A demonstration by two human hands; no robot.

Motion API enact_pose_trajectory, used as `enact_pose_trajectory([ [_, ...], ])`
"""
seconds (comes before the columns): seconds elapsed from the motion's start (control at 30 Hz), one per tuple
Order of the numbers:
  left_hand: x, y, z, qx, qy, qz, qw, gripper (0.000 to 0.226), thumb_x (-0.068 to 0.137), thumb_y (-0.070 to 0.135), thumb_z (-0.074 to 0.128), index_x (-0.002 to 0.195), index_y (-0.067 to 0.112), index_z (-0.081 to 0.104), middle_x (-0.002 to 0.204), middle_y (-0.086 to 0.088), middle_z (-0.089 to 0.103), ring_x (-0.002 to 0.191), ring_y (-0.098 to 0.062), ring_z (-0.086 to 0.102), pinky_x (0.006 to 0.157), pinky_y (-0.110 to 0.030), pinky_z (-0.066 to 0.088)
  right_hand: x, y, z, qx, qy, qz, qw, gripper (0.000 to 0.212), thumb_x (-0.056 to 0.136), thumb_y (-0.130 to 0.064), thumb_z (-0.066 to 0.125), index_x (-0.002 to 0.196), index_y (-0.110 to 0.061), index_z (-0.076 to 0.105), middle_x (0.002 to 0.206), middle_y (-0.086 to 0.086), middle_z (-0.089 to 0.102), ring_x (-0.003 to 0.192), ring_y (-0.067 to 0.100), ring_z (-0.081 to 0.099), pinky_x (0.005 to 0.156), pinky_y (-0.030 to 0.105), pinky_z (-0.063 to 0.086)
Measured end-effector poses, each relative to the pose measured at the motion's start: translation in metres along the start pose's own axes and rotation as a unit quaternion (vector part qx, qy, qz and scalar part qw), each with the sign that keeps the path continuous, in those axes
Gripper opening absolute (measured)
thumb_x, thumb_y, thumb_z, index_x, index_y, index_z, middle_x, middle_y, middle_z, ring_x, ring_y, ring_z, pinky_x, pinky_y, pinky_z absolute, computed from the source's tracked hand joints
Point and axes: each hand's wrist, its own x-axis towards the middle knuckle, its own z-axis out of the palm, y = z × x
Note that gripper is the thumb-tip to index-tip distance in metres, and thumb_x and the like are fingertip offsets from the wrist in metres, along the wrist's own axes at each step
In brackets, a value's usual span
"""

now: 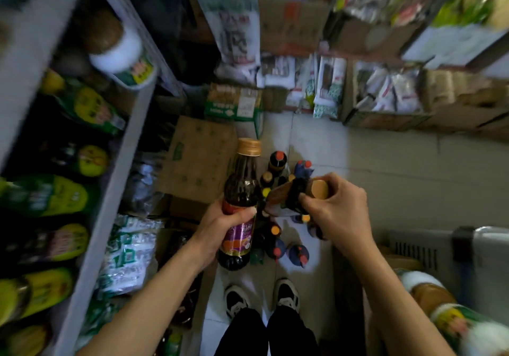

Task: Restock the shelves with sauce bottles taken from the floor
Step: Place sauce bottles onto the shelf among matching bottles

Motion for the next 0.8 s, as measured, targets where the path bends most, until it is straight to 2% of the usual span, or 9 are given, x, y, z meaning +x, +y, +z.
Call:
enact_pose_trajectory([
  [0.1,-0.054,0.071,-0.005,0.002,0.008,0.048,0.999,0.046,0.059,0.042,0.082,0.102,0.028,0.071,0.094,-0.003,0.075,0.086,-0.022,0.072,0.067,-0.025,0.055,-0.02,-0.098,-0.05,-0.036,-0.016,-0.108,0.993,0.019,0.076,-0.02,0.082,0.092,-0.016,0.072,0.082,0.0,0.073,0.078,0.018,0.068,0.071,0.044,0.057],
  [0.2,-0.108,0.137,-0.017,0.0,0.021,0.099,0.995,0.034,0.063,0.04,0.084,0.093,0.031,0.072,0.082,-0.001,0.072,0.074,-0.022,0.07,0.066,-0.039,0.055,-0.041,-0.189,-0.098,-0.048,-0.07,-0.174,0.981,0.02,0.078,-0.026,0.082,0.093,-0.021,0.069,0.084,-0.004,0.072,0.082,0.017,0.067,0.071,0.038,0.055],
  [0.33,-0.185,0.215,-0.032,-0.014,0.036,0.154,0.987,0.051,0.053,0.052,0.09,0.096,0.032,0.072,0.084,0.001,0.072,0.076,-0.02,0.07,0.065,-0.033,0.054,-0.083,-0.296,-0.159,-0.012,-0.118,-0.271,0.955,0.024,0.078,-0.038,0.082,0.083,-0.026,0.062,0.078,-0.006,0.064,0.071,0.008,0.059,0.061,0.02,0.045],
  [0.37,-0.204,0.232,-0.034,-0.025,0.041,0.17,0.984,0.053,0.051,0.053,0.09,0.096,0.033,0.072,0.086,0.0,0.073,0.077,-0.02,0.071,0.065,-0.032,0.055,-0.094,-0.321,-0.172,-0.001,-0.118,-0.297,0.948,0.024,0.077,-0.041,0.08,0.082,-0.027,0.06,0.076,-0.005,0.063,0.069,0.008,0.058,0.06,0.02,0.044],
  [0.47,-0.254,0.268,-0.04,-0.048,0.056,0.203,0.976,0.06,0.053,0.05,0.09,0.105,0.026,0.072,0.094,-0.008,0.074,0.083,-0.028,0.07,0.071,-0.04,0.055,-0.123,-0.385,-0.202,0.045,-0.121,-0.37,0.92,0.031,0.076,-0.05,0.076,0.08,-0.023,0.061,0.07,-0.003,0.057,0.06,0.004,0.049,0.056,0.016,0.038],
  [0.53,-0.284,0.285,-0.042,-0.076,0.065,0.225,0.969,0.064,0.052,0.05,0.091,0.106,0.021,0.072,0.096,-0.012,0.072,0.084,-0.032,0.069,0.074,-0.044,0.053,-0.136,-0.419,-0.218,0.097,-0.128,-0.41,0.898,0.041,0.08,-0.052,0.077,0.082,-0.014,0.062,0.07,-0.002,0.055,0.062,0.005,0.048,0.057,0.018,0.036],
  [0.67,-0.332,0.305,-0.043,-0.152,0.095,0.258,0.949,0.061,0.045,0.048,0.093,0.102,0.033,0.075,0.099,-0.004,0.076,0.089,-0.024,0.073,0.07,-0.034,0.057,-0.146,-0.466,-0.234,0.217,-0.163,-0.447,0.853,0.034,0.088,-0.046,0.065,0.092,-0.012,0.063,0.087,-0.003,0.057,0.08,0.014,0.054,0.074,0.031,0.039],
  [0.73,-0.351,0.312,-0.043,-0.189,0.114,0.271,0.937,0.07,0.044,0.045,0.095,0.107,0.025,0.073,0.097,-0.006,0.076,0.087,-0.024,0.073,0.064,-0.031,0.058,-0.151,-0.483,-0.229,0.29,-0.217,-0.431,0.827,0.025,0.092,-0.044,0.064,0.095,-0.02,0.069,0.101,0.001,0.069,0.099,0.028,0.065,0.088,0.046,0.048],
  [0.8,-0.369,0.316,-0.041,-0.203,0.144,0.28,0.927,0.077,0.044,0.042,0.095,0.111,0.015,0.069,0.093,-0.007,0.076,0.083,-0.024,0.074,0.061,-0.03,0.058,-0.157,-0.496,-0.216,0.339,-0.281,-0.403,0.802,0.027,0.09,-0.049,0.065,0.087,-0.023,0.071,0.097,0.006,0.074,0.103,0.038,0.068,0.092,0.053,0.052],
])
